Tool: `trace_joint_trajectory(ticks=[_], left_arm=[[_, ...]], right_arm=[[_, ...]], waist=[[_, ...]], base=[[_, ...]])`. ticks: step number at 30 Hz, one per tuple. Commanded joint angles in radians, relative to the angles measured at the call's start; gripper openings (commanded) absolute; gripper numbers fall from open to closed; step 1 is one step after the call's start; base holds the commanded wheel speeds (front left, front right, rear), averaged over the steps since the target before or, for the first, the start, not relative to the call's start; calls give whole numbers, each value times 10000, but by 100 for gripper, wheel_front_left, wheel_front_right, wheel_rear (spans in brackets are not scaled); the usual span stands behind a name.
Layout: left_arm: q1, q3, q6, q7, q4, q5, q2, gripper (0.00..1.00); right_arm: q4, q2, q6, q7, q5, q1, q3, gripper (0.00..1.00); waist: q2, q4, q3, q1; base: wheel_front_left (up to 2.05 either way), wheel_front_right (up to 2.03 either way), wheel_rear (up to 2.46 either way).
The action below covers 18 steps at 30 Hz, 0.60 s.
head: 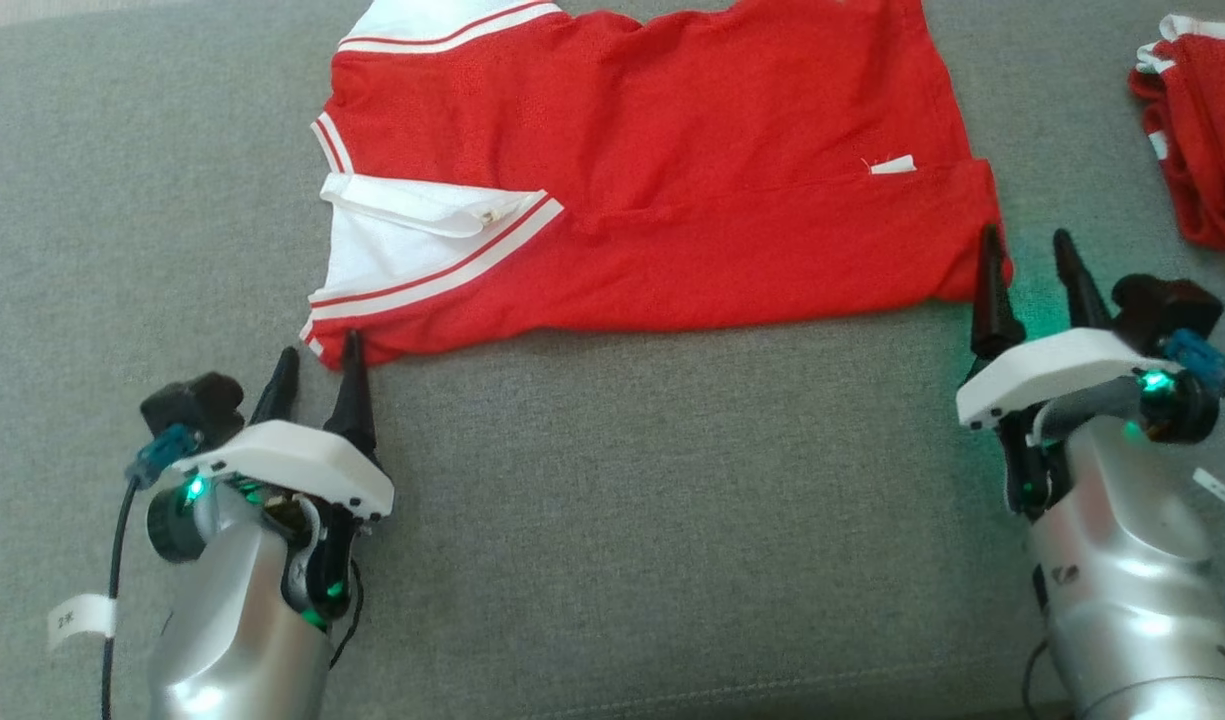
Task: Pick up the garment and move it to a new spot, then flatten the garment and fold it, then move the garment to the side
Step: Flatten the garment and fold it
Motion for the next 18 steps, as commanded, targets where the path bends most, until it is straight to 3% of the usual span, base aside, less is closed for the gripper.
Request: trace_joint_trajectory(ticks=[1,2,10,11,12,14,18], left_arm=[[-198,194,-26,-39,-65,80,263,26],[-206,136,-117,0,18,59,254,0],[-253,-82,-443,-178,207,-42,176,0],[-253,-90,-464,-210,207,-53,173,0],[-253,-90,-464,-210,207,-53,173,0],[-250,-104,-522,-260,204,-75,187,0],[-242,-127,-647,-354,207,-106,269,0]], right_arm=[[-77,159,67,-108,122,-129,260,100],[106,163,67,-107,152,-165,291,100],[1587,86,67,-100,73,-589,131,100],[1714,94,67,-100,97,-621,196,71],[1714,94,67,-100,97,-621,196,71],[1893,90,67,-102,132,-667,324,0],[1878,-113,67,-105,192,-626,449,0]], waist=[[0,21,-39,0],[0,39,-65,0],[0,409,-160,0],[0,446,-160,0],[0,446,-160,0],[0,503,-174,0],[0,607,-247,0]], base=[[0,0,0],[0,0,0],[0,0,0],[0,0,0],[0,0,0],[0,0,0],[0,0,0]])
